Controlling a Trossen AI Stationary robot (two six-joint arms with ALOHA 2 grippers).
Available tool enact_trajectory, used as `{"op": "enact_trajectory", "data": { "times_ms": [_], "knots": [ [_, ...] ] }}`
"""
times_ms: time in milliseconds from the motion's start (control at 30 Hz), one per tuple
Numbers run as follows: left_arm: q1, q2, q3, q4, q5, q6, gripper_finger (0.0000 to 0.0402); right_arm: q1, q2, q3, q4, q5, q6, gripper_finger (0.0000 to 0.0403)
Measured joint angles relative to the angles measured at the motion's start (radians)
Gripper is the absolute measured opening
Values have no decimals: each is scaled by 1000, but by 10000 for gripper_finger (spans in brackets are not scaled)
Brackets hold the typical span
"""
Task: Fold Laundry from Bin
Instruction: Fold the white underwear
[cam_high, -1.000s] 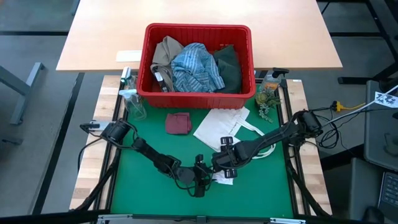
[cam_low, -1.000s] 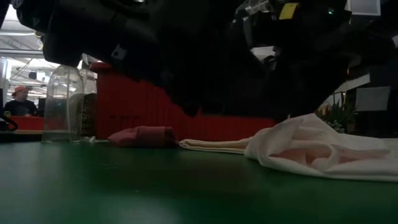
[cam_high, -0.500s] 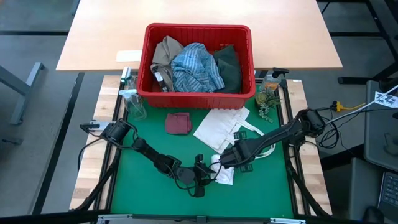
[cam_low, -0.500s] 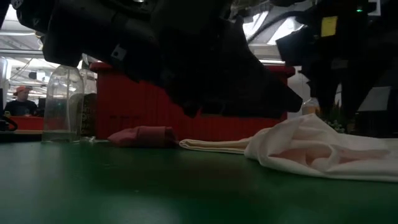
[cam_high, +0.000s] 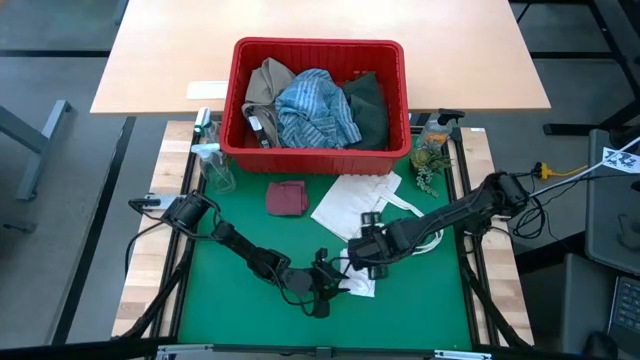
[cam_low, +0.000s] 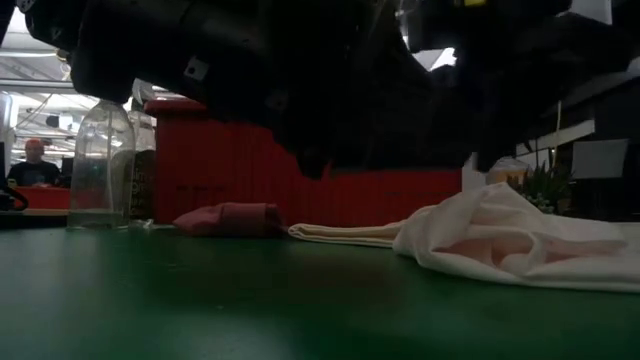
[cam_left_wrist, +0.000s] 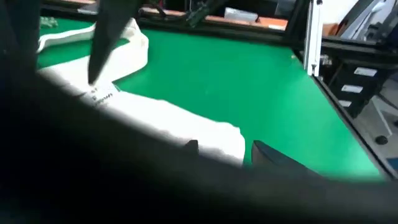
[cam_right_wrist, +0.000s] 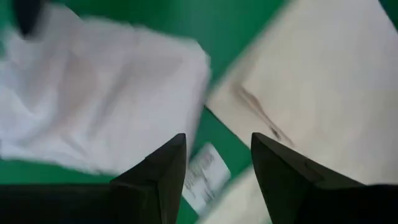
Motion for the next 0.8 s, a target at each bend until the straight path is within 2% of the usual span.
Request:
{"op": "enact_trajectory", "data": {
  "times_ms": [367,467,667,800],
  "knots": [
    [6,35,0,-20,14,0,144,0,8,-156,329,-59,7,182],
    [12,56,0,-15,57,-6,144,0,8,-202,402,-56,19,182],
    [9,89,1,-19,170,-47,144,0,9,-255,426,-15,67,182],
    [-10,89,1,-24,181,-44,144,0,9,-278,425,0,101,182]
  ]
}}
